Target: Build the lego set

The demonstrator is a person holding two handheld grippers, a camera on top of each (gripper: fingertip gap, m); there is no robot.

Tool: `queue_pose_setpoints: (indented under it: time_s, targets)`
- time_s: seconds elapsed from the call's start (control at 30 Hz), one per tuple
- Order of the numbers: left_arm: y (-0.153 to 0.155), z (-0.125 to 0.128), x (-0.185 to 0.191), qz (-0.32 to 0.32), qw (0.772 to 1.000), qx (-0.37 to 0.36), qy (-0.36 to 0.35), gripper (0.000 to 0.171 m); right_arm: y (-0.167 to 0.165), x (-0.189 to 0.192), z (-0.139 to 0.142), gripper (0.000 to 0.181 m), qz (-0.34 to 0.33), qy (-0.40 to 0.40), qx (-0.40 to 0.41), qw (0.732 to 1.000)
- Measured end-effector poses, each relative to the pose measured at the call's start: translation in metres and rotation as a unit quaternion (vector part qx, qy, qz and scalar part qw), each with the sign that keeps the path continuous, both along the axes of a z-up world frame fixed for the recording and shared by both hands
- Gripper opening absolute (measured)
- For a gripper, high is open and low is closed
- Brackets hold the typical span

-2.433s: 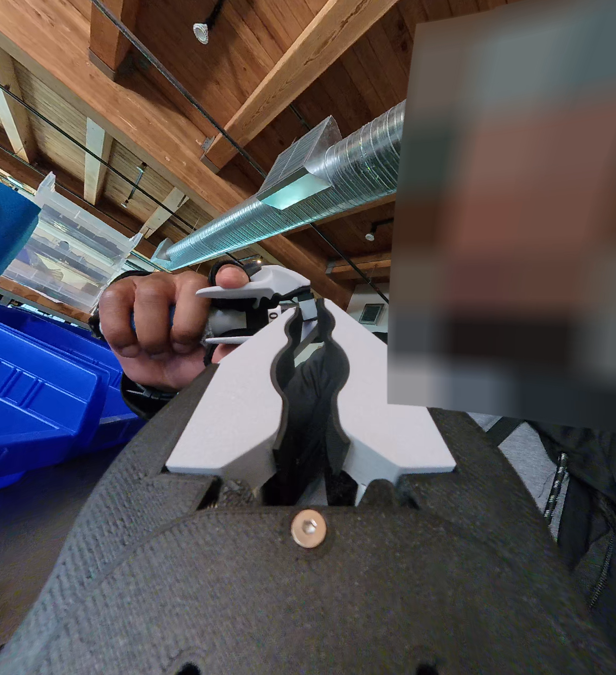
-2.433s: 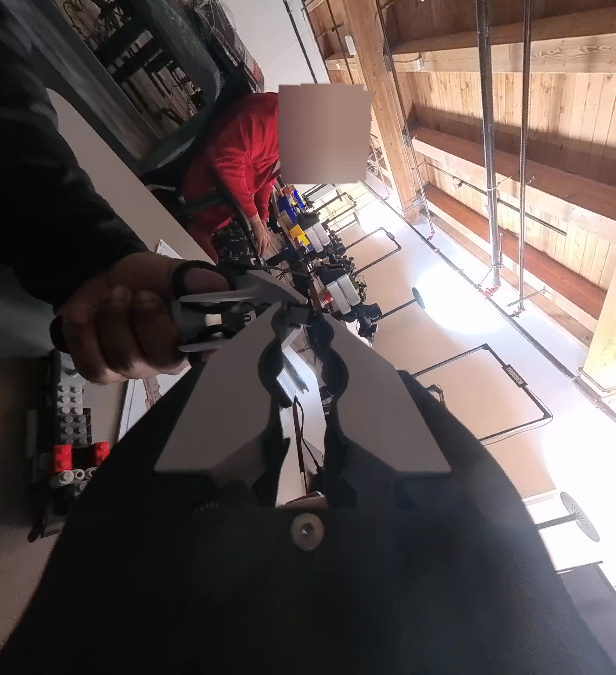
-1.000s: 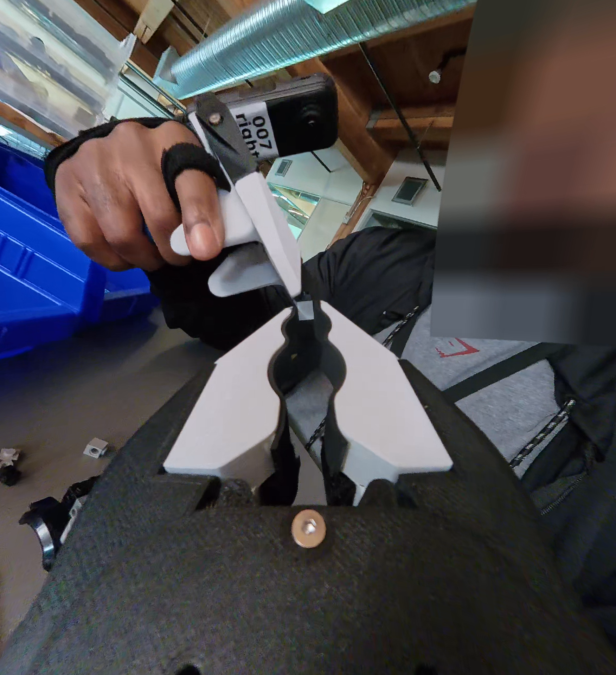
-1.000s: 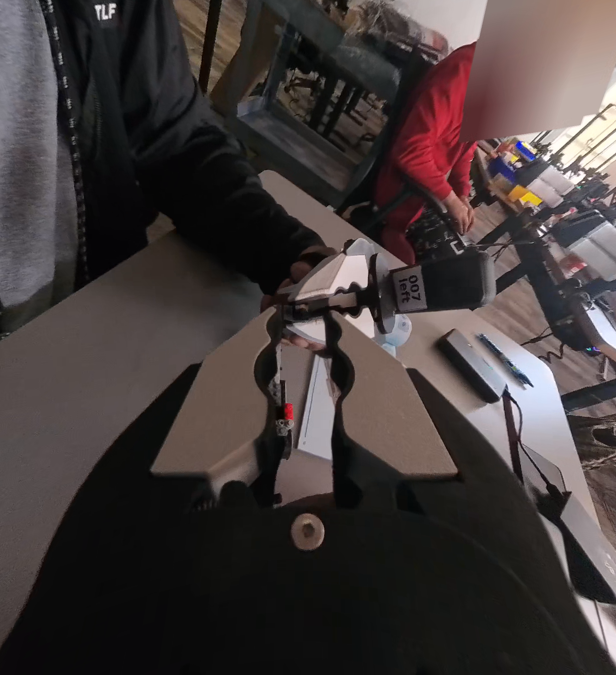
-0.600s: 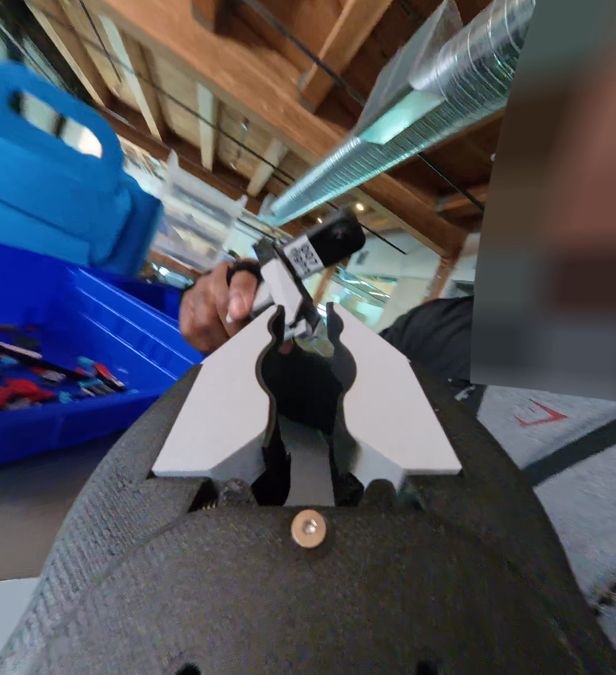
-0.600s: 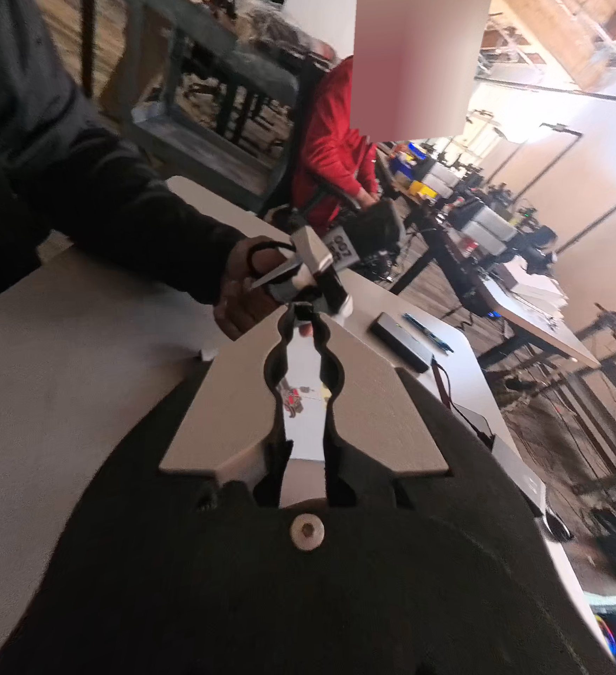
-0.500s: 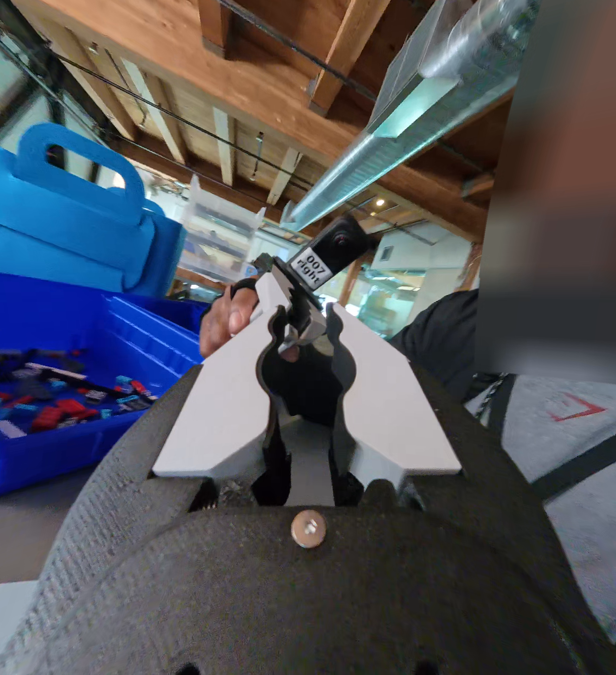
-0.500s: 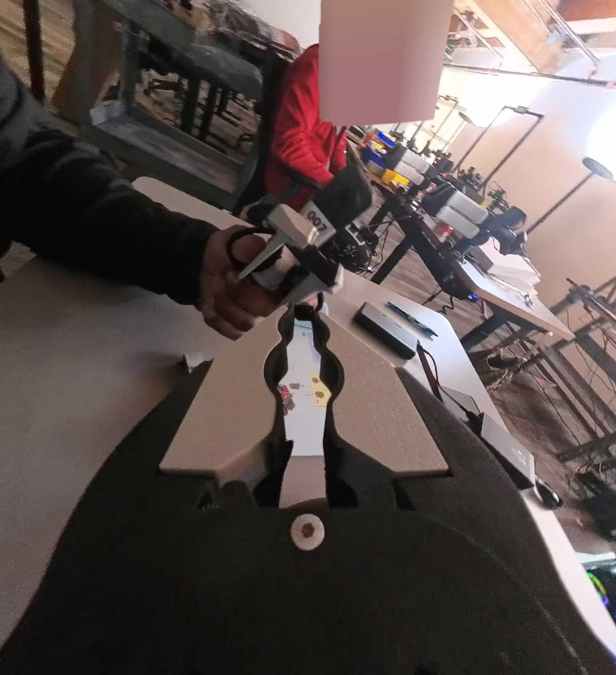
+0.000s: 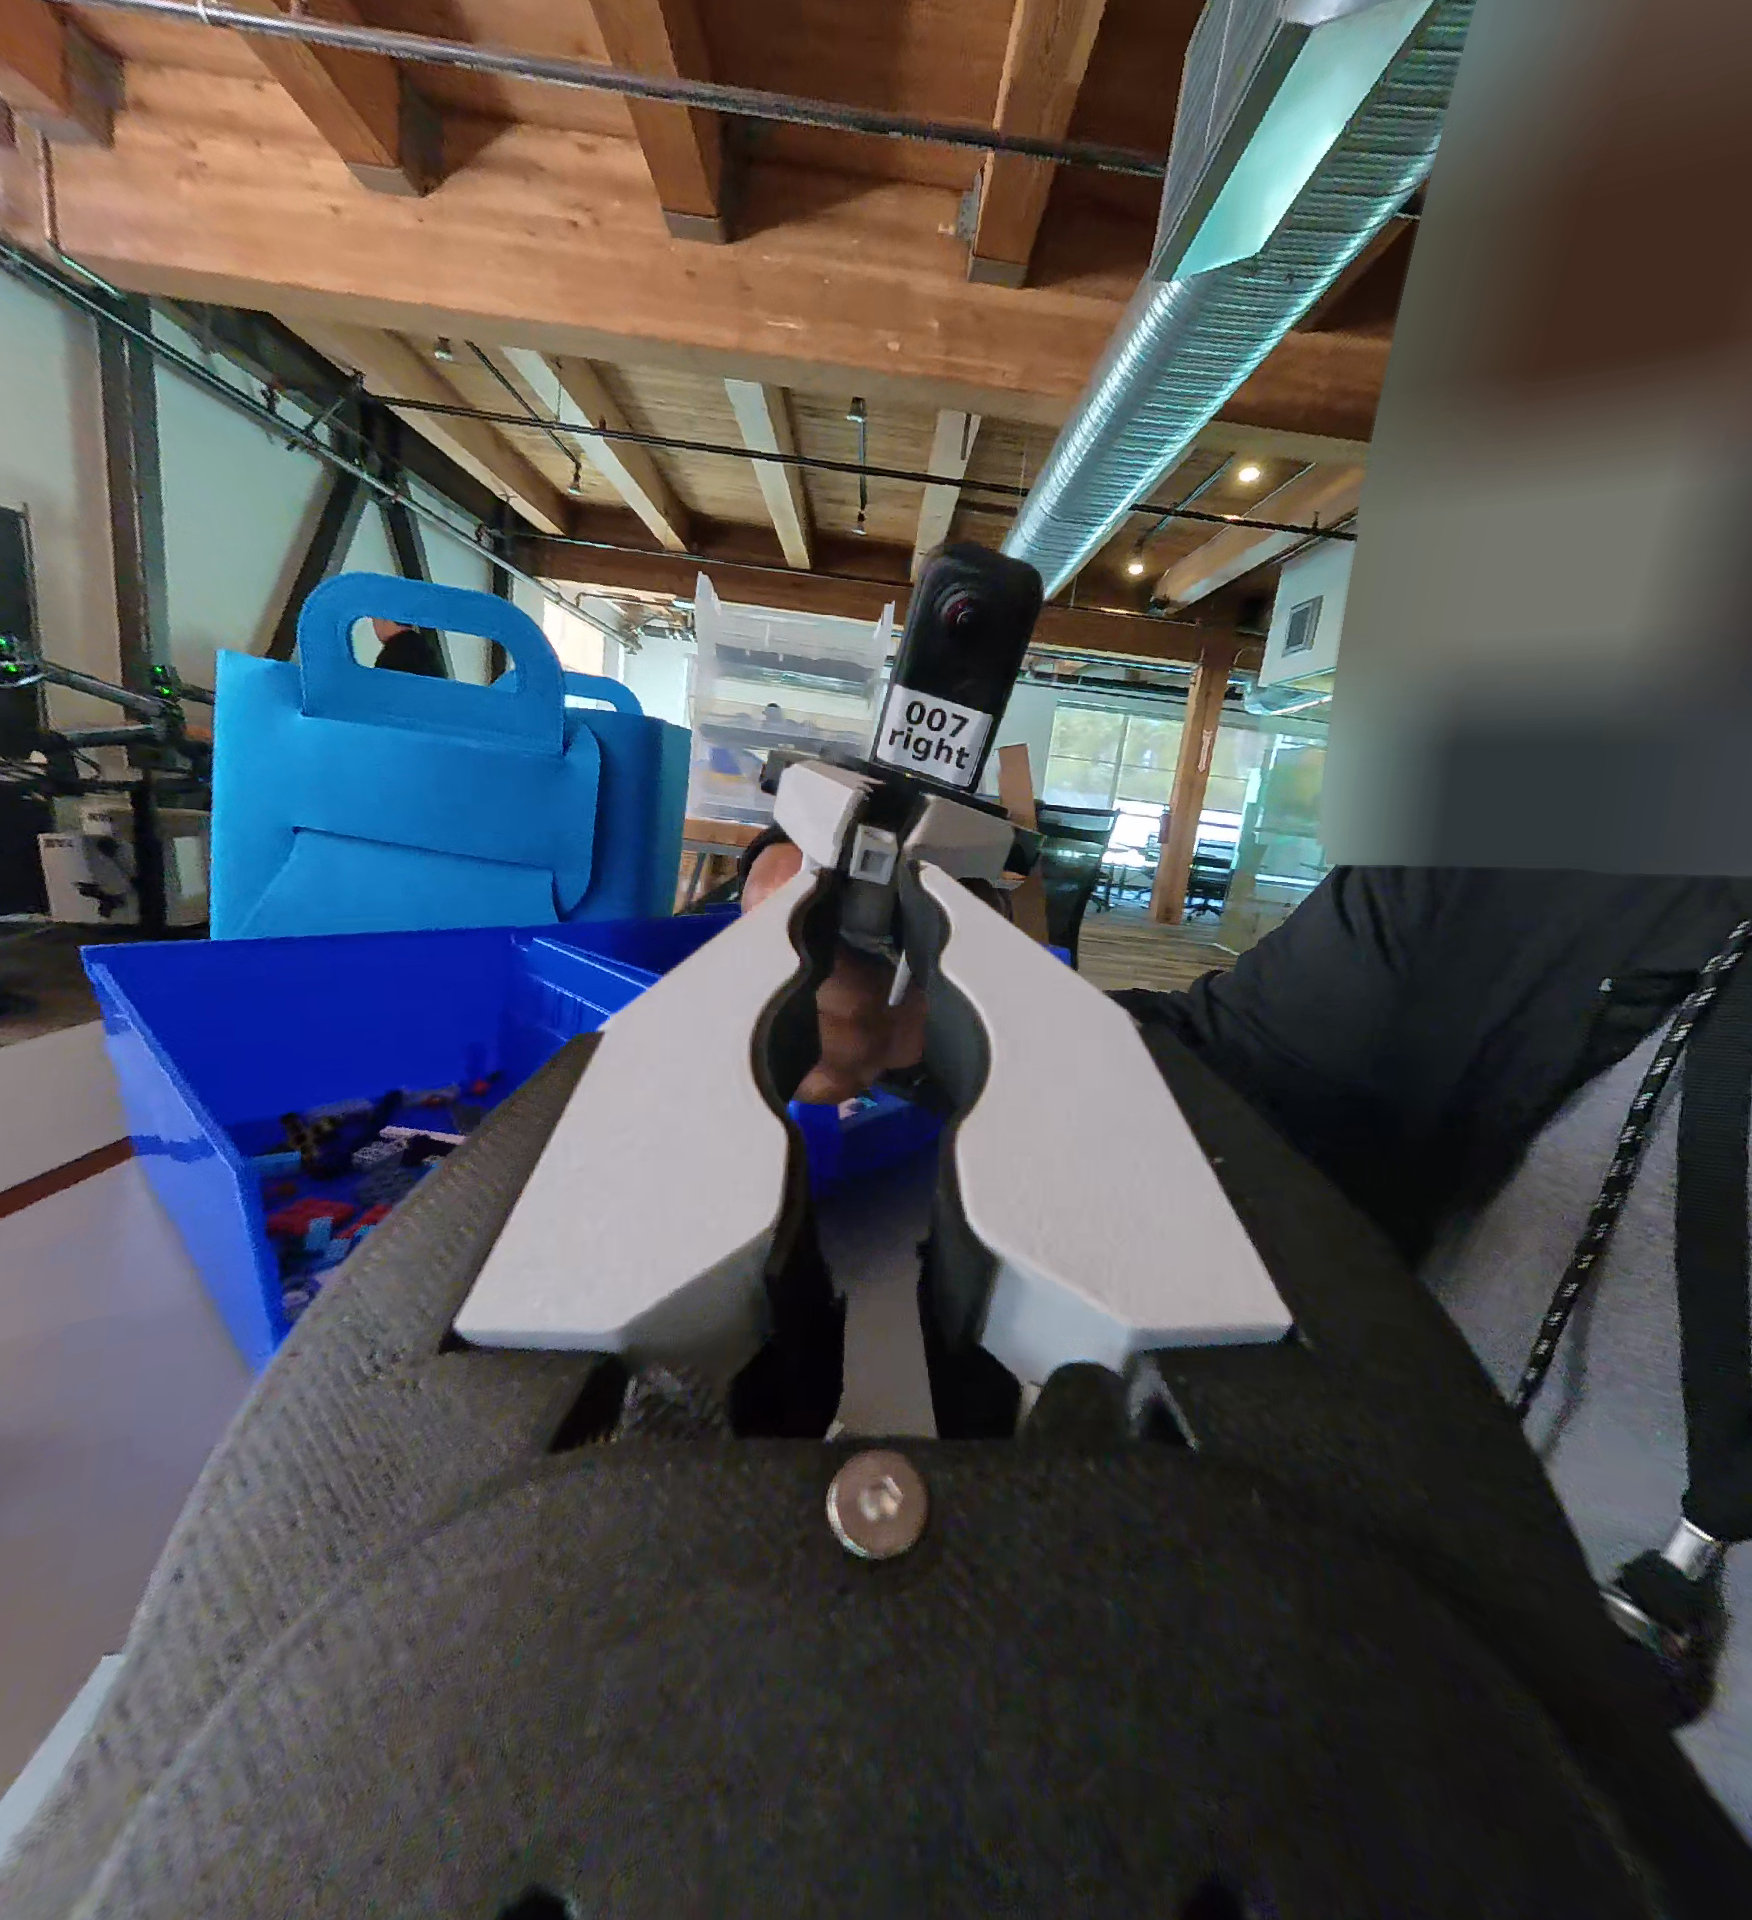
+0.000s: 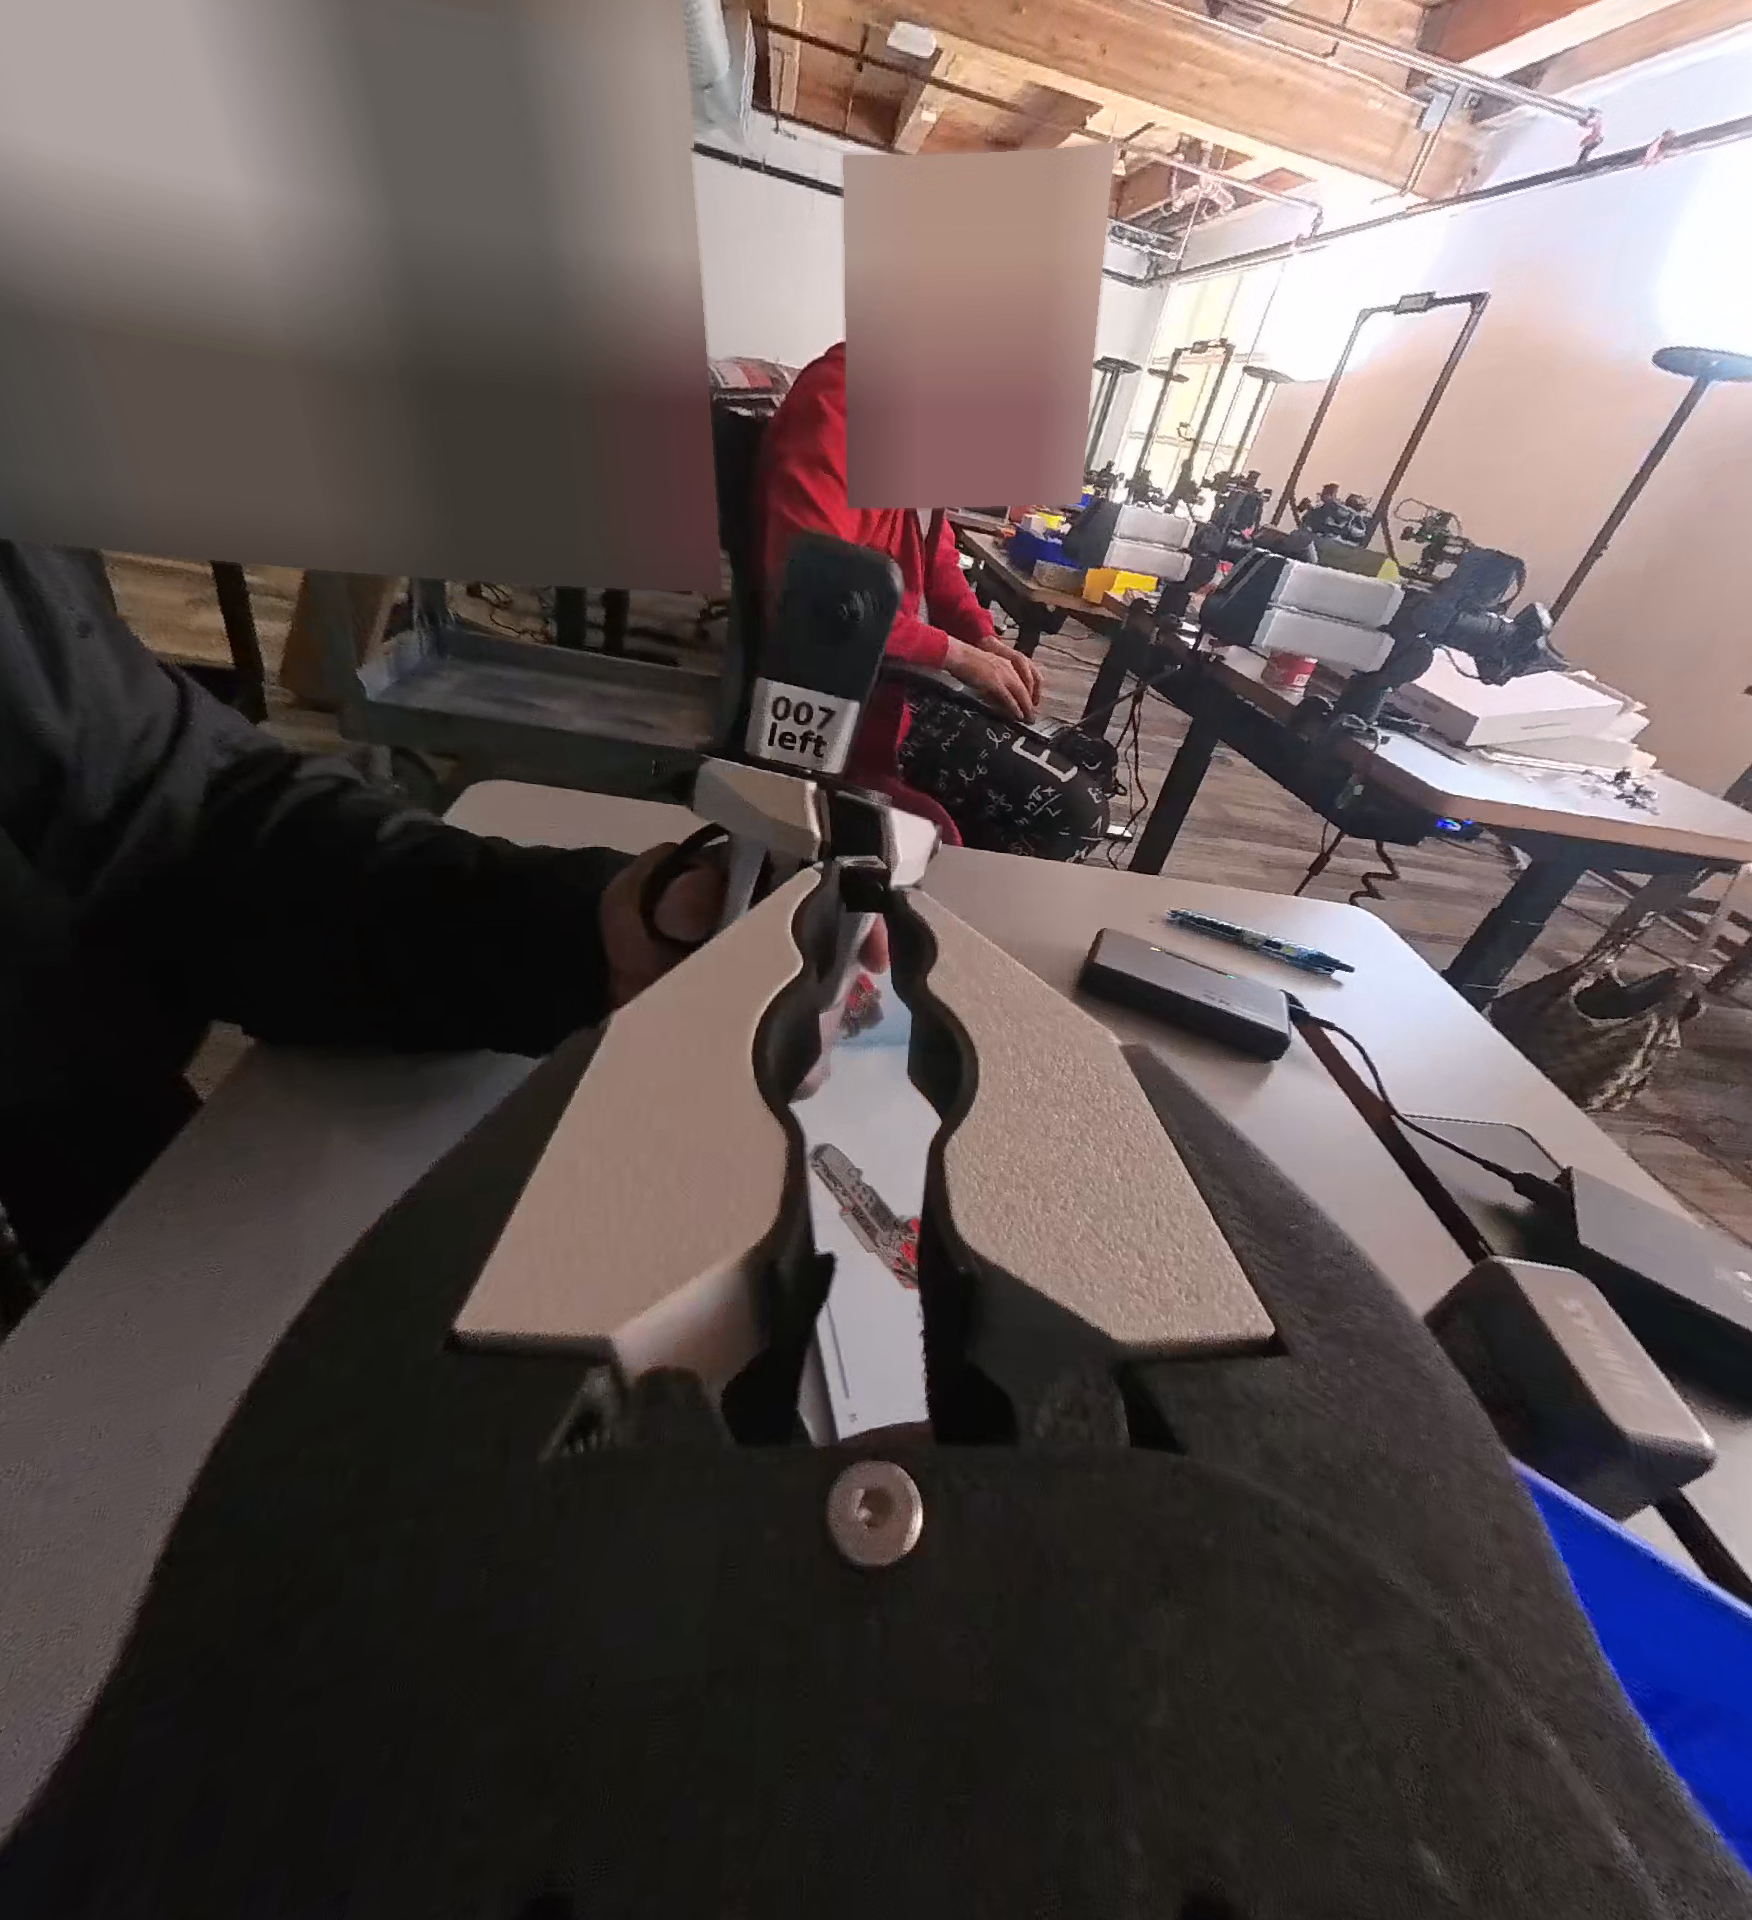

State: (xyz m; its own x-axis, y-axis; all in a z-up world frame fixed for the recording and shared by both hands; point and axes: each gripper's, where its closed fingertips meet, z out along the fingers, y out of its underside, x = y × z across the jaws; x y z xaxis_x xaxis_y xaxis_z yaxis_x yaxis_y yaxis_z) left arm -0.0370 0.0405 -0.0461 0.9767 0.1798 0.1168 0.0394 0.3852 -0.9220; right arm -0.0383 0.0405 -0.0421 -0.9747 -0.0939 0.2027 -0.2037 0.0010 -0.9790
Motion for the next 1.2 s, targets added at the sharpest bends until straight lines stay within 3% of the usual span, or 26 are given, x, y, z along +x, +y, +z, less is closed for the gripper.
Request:
queue_pose_setpoints:
  time_s: [0.43, 1.2]
  targets:
    - [0.0071, -0.0029, 0.0045, 0.002, 1.000, -0.013, 0.019, 0.009, -0.0050, 0.0068, -0.0059, 0.009, 0.018, -0.017, 0.007, 1.000]
    - [0.0069, -0.0024, 0.0053, -0.041, 0.999, 0.016, -0.022, 0.008, -0.0025, 0.0097, -0.0045, 0.010, 0.054, -0.073, 0.000, 0.996]
